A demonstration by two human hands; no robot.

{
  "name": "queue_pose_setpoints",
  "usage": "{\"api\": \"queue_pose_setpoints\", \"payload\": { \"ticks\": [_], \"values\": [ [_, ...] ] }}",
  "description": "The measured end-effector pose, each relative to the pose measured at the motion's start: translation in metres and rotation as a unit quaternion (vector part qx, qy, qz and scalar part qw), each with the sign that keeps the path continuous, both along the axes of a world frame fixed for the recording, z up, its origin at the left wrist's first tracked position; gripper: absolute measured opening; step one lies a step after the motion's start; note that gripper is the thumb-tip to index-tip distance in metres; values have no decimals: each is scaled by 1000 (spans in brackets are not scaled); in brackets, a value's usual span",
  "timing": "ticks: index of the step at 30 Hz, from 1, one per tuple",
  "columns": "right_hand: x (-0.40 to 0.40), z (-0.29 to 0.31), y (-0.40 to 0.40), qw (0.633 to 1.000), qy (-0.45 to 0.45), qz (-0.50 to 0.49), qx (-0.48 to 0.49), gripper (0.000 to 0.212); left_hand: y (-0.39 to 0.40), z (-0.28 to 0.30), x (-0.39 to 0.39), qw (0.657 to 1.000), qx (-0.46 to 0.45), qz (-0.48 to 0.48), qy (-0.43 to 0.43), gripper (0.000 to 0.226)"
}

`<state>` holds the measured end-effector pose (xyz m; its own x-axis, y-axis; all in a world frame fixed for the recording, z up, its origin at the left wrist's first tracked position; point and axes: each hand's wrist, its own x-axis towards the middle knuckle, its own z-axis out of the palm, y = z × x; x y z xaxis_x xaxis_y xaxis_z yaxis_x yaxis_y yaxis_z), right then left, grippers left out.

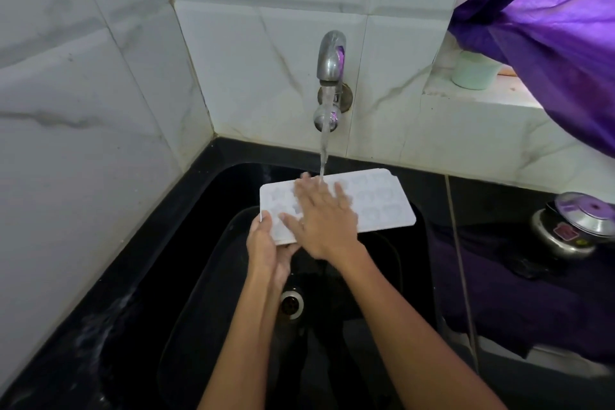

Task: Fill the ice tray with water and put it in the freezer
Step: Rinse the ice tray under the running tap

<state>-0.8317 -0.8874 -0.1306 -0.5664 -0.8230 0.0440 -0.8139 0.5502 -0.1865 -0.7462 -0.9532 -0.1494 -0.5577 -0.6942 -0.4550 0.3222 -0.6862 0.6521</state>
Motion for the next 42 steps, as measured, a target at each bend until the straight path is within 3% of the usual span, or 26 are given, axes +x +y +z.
{"api": "queue_pose_setpoints", "payload": {
  "ticks": [4,6,12,16,18,23,26,28,30,34,37,39,42],
  "values": [
    [-28,1,24,980,-68,-184,40,78,-9,-4,7,1000,-13,2,-9,22],
    [-26,1,21,971,-73,-223,39,80,-2,-3,3,1000,-12,-14,-18,22],
    [0,-4,1,999,-13,3,-34,68,10,5,-15,998,-40,-38,-25,27],
    [-31,4,14,990,-74,-118,-16,108,2,4,-7,998,-41,-34,-16,26],
    [-49,16,18,973,-136,-188,3,115,1,1,-2,998,-45,-35,-13,28],
    [-54,34,19,944,-193,-259,-62,76,8,-5,-6,999,-37,-30,-6,40],
    [-42,25,23,943,-161,-252,-143,44,4,-8,-11,997,57,-35,-31,58],
    [-32,13,29,946,-113,-242,-183,26,0,-8,-11,989,144,-45,1,77],
    [-22,-1,34,948,-61,-232,-211,14,-1,-4,-10,984,155,-82,28,73],
    [-10,-17,40,947,-92,-237,-197,17,-6,0,-16,989,112,-88,27,33],
    [-5,-10,34,946,-156,-251,-134,29,-4,-2,-19,993,103,-58,0,36],
    [-2,-4,28,946,-173,-224,-155,33,-2,-6,-21,994,87,-58,-14,39],
    [7,3,14,957,-186,-74,-211,38,11,-5,-24,993,88,-76,-10,43]
  ]
}}
